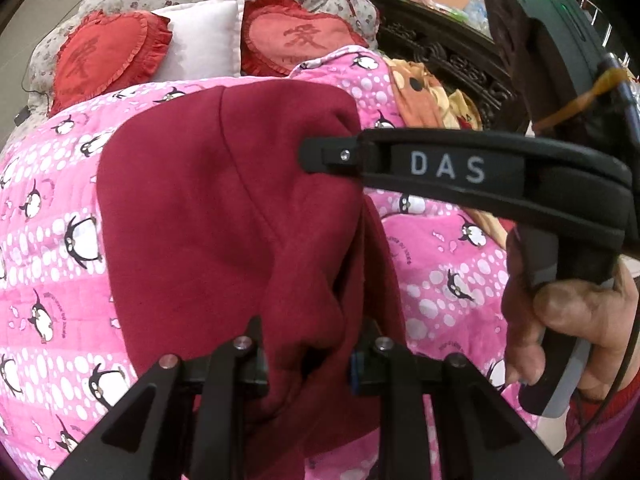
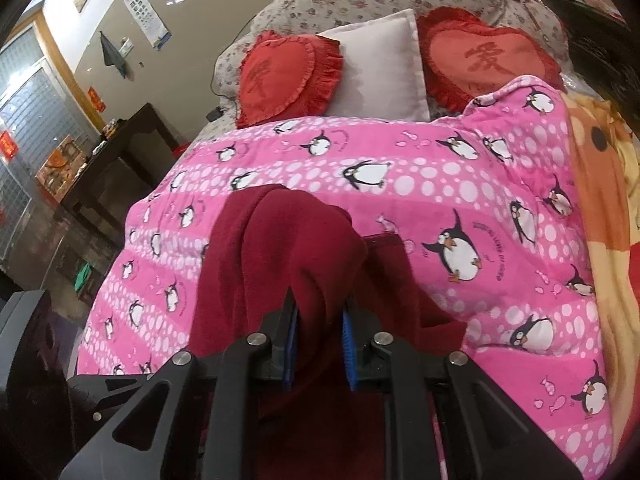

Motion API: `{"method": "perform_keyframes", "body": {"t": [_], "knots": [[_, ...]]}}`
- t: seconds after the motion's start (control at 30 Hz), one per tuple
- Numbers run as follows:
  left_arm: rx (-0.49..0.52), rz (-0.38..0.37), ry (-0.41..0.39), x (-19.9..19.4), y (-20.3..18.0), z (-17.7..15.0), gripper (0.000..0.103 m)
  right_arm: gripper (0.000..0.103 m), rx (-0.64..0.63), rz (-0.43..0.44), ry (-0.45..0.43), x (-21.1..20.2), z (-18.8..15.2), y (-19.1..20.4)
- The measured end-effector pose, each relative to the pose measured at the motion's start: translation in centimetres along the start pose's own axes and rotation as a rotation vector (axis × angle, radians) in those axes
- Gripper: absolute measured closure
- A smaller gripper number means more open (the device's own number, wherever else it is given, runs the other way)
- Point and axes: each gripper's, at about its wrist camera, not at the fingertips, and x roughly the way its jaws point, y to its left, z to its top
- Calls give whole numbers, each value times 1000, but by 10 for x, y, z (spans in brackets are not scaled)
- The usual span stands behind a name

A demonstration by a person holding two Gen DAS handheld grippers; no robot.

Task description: Fold small clothes

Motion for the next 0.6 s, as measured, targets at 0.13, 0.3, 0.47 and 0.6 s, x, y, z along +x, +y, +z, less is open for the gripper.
{"method": "perform_keyframes", "body": {"t": [0.13, 0.3, 0.47, 0.6], "knots": [[3, -6, -1, 2, -6, 0, 78, 103, -2, -21, 3, -1, 0, -7], [6, -4, 12, 11, -11, -1, 78, 103, -1, -49, 12, 5, -3, -17], [10, -1, 19, 17, -14, -3, 78, 103, 16, -61, 25, 15, -8, -27], [17, -12, 23, 17, -18, -4, 76, 103, 28, -66, 36, 20, -11, -34]]}}
